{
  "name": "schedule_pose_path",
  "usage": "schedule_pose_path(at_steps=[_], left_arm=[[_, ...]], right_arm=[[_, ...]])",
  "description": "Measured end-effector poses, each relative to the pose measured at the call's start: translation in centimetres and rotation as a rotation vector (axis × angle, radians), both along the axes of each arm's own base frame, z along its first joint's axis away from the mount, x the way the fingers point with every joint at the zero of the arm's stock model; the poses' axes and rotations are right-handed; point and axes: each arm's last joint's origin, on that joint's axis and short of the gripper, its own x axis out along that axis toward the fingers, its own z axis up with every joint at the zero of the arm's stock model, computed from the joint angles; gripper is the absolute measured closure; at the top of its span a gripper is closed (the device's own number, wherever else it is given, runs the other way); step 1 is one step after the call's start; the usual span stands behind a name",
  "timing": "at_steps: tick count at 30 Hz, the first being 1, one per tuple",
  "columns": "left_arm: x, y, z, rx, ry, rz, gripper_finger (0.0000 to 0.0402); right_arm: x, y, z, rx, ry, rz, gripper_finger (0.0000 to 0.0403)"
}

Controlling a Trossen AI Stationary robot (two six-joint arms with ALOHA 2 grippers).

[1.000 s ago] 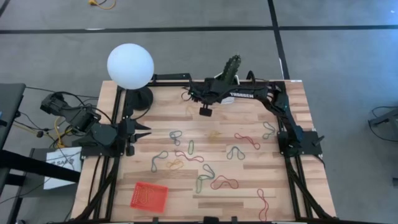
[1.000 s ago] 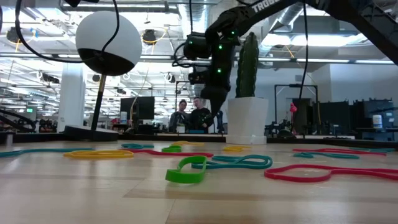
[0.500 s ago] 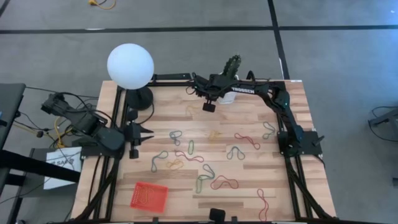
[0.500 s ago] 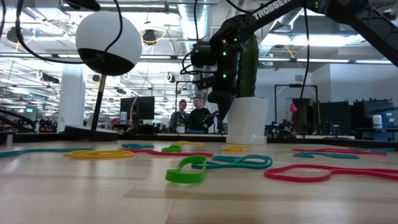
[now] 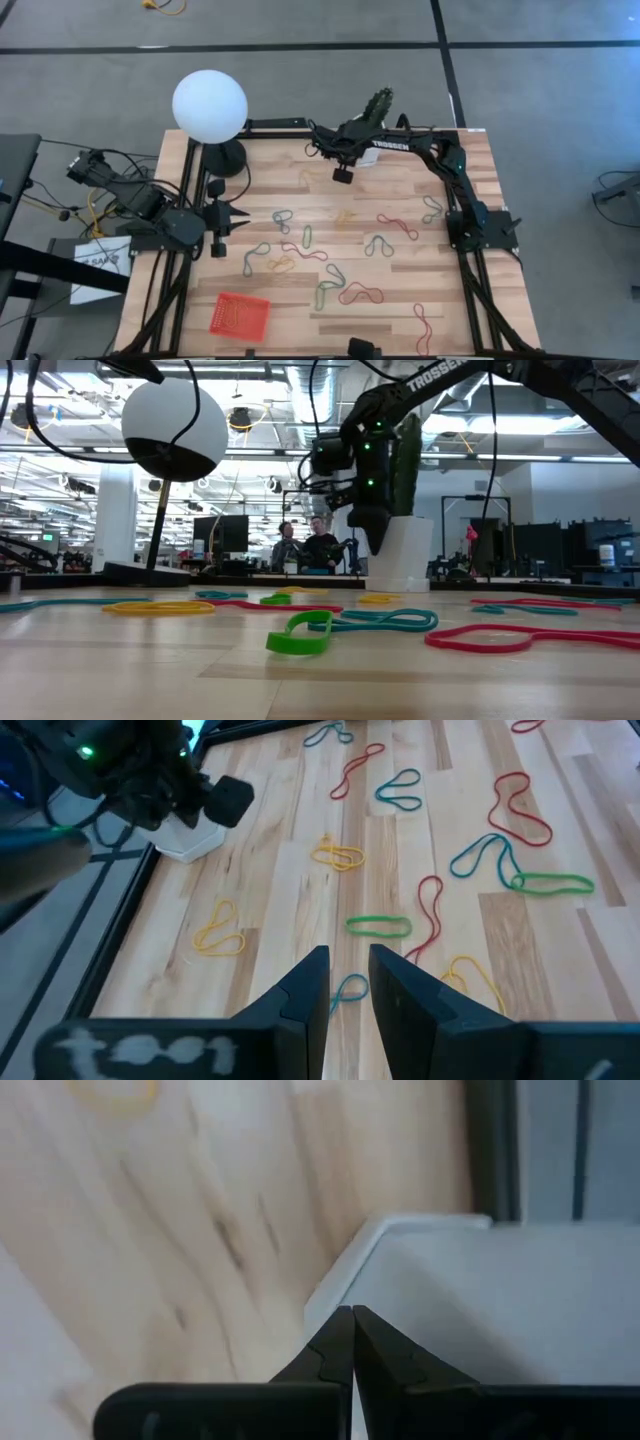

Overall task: Pick and place rubber bands into bin
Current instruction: Adjust the flower pot to the right side of the table

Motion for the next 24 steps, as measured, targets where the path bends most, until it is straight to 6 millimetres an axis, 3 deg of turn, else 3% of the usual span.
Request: schedule_pose_path(at_steps=[10,18,24], left_arm=[[0.0,0.0,0.0,0.0,0.0,0.0,0.0336],[0.0,0.0,0.0,0.0,-0.001,0.0,0.0336],[0.0,0.0,0.0,-0.001,0.0,0.0,0.0336]], right_arm=[[-1.3,1.1,-0.6,0.066,0.142,-0.007,0.0403],[-2.1,0.9,-0.4,0.052,0.225,-0.026,0.0403],[-1.3,1.2,-0.5,0.029,0.166,-0.007,0.0403]])
